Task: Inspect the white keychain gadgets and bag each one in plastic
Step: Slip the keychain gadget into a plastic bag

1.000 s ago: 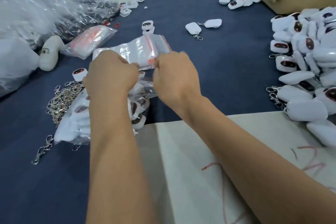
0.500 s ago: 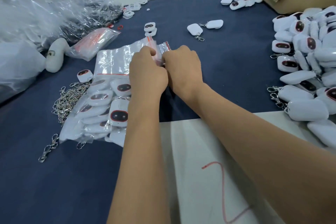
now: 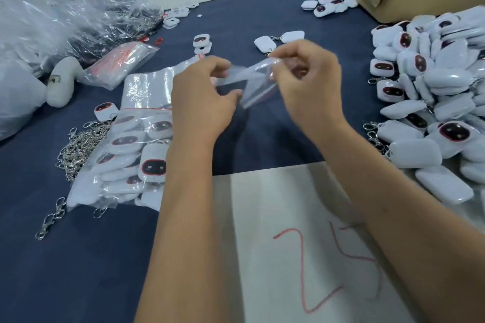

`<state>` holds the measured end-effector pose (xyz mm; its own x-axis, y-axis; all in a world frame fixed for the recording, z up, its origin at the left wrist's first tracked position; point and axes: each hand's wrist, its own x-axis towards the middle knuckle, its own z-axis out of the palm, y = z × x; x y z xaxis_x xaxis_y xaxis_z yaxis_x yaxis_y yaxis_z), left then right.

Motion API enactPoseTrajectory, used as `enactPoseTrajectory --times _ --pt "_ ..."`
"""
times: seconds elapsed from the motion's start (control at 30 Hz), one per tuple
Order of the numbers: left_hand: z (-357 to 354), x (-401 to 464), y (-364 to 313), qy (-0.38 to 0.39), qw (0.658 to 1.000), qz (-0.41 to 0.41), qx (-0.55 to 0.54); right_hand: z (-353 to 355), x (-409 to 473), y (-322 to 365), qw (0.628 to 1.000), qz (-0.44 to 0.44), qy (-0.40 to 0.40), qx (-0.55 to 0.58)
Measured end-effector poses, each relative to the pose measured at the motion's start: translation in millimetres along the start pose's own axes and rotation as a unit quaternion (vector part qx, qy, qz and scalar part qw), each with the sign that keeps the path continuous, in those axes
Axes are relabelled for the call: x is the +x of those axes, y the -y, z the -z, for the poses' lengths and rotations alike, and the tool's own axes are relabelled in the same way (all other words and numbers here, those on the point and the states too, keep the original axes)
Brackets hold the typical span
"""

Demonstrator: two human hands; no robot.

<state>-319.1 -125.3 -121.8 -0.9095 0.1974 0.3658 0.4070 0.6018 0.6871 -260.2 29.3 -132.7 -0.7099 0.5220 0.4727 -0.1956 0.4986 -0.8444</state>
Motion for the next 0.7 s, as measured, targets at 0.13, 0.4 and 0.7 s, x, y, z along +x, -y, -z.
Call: enactPoseTrajectory --times 0.13,0.4,0.7 --pt "2.8 -1.3 -13.4 0.015 0.986 0.026 -0.162 35.7 5.8 8.8 0.976 -0.121 -0.035 0.179" --pt "-3.8 -2.4 -4.0 0.071 0.945 0.228 -0.224 64.2 -20.8 -15.8 0.924 -0.280 0.101 0.240" --pt "-16.6 -8.9 -25.3 -0.073 0.994 -0.016 0.080 53.7 -26.7 -35.0 0.982 -0.168 -0.031 0.080"
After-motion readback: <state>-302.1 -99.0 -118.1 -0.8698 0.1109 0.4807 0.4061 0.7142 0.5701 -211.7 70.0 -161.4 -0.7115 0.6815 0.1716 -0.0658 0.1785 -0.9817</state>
